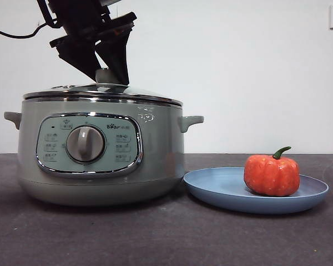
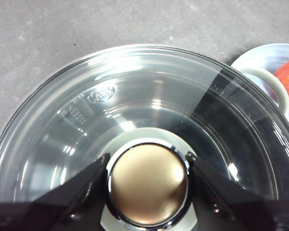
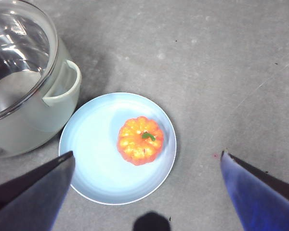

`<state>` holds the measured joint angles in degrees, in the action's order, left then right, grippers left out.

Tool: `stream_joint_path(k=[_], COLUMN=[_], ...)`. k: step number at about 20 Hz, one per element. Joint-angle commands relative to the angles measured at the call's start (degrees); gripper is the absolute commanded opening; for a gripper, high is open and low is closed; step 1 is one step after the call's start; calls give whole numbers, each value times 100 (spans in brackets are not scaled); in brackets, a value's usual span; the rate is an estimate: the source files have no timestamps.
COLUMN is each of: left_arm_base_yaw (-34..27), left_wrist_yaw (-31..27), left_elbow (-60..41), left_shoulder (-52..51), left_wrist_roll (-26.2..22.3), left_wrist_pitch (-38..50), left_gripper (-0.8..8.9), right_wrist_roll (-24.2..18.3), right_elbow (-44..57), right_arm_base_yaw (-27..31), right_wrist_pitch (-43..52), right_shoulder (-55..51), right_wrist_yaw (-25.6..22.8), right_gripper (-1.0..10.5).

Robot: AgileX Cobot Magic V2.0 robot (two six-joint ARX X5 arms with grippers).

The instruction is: Take the pumpkin out from the steamer,put the pumpkin in the blue plate,close the lid

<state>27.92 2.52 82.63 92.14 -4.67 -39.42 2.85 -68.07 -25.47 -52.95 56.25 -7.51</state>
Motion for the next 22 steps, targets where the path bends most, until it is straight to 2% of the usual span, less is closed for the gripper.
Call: stream_joint_path(k=[1,3,4,6,7,13,18,20,21,22], left_arm_base_yaw=[68,63,63,63,63,63,63,63,63,63], left_wrist_yaw=[201,201,199,195,197,197,199,195,192,190], left_elbow=[22,22,22,22,22,24,24,24,24,24], left_shoulder=[70,70,70,70,70,-26,-616,-946,-1106,-1296], left_wrist_roll=[59,57,57,57,59,63,201,210,205,184], left_wrist_pitch=[140,57,0,-39,-39,-59,-391,-654,-741,-807], left_gripper=[-8,2,47,330,407,409,404,371,284,145], right_wrist_roll=[72,72,72,72,72,72,63,4,7,7], right_elbow=[52,52,52,52,52,52,52,52,52,52], right_arm_base_yaw=[-4,-4,-4,-4,-4,-4,-4,-4,-4,-4], right_wrist_pitch=[-26,-57,-79,-83,-87,-116,184,431,527,621], right_shoulder=[-13,-22,-31,-35,-35,-46,-90,-94,-94,-94], right_wrist_yaw=[0,0,0,0,0,4,7,11,11,11], right_gripper=[501,501,501,501,501,501,493,355,259,131])
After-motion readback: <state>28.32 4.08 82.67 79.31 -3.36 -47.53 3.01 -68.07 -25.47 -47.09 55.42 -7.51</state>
